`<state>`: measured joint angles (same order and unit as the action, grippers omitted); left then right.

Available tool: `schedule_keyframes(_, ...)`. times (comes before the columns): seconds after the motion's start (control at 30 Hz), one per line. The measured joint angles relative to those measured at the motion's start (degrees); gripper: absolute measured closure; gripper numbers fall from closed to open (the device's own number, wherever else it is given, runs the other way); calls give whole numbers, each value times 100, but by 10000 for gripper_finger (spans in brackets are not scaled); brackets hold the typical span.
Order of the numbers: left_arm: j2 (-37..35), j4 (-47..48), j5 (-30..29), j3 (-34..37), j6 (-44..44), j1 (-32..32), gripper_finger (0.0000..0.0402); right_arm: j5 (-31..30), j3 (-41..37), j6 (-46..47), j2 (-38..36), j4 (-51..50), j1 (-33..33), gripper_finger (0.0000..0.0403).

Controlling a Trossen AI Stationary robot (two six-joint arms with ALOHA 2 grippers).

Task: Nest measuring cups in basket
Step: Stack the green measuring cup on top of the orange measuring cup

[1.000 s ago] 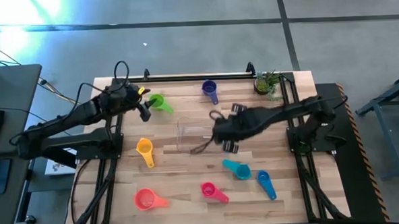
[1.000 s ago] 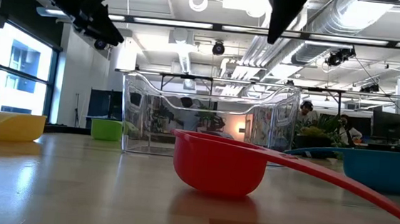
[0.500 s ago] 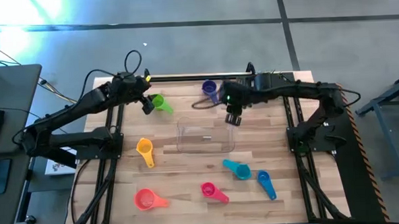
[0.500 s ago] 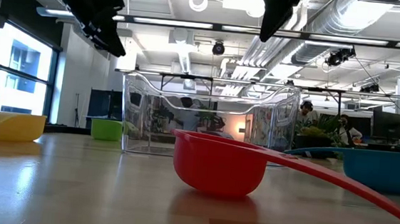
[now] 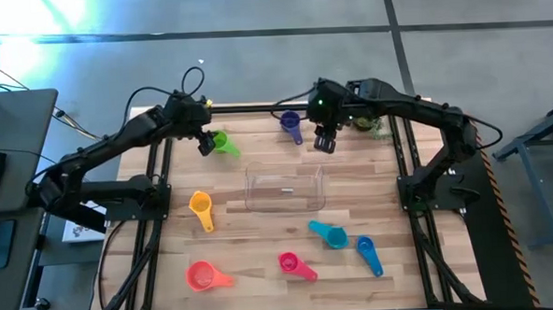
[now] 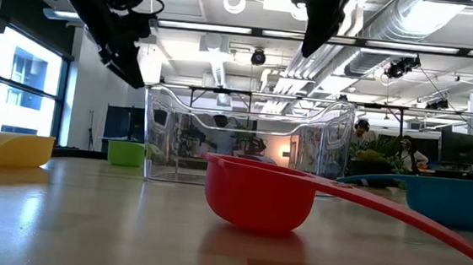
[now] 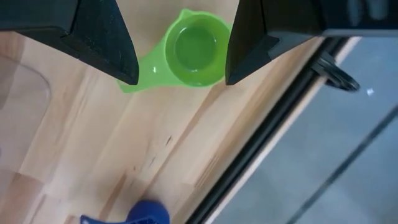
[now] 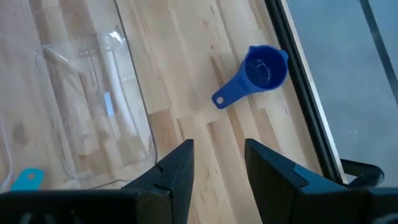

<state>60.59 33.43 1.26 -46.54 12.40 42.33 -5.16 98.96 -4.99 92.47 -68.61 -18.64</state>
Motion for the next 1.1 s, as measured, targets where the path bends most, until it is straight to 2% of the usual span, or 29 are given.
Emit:
schedule_keyframes(0.37,900,128,9,0,-141,-18,169,239,0,-149,0,36,-352,268)
schedule_keyframes(0.53,1104,404,9,0,244,-26,169,241,0,-149,0,34,-352,268)
schedule_keyframes(0.83,1135,493,-6,2,1739,-167,169,242,0,-149,0,34,-349,268)
schedule_keyframes(1.1,1135,821,-2,4,2073,-167,169,242,0,-296,0,34,-347,268)
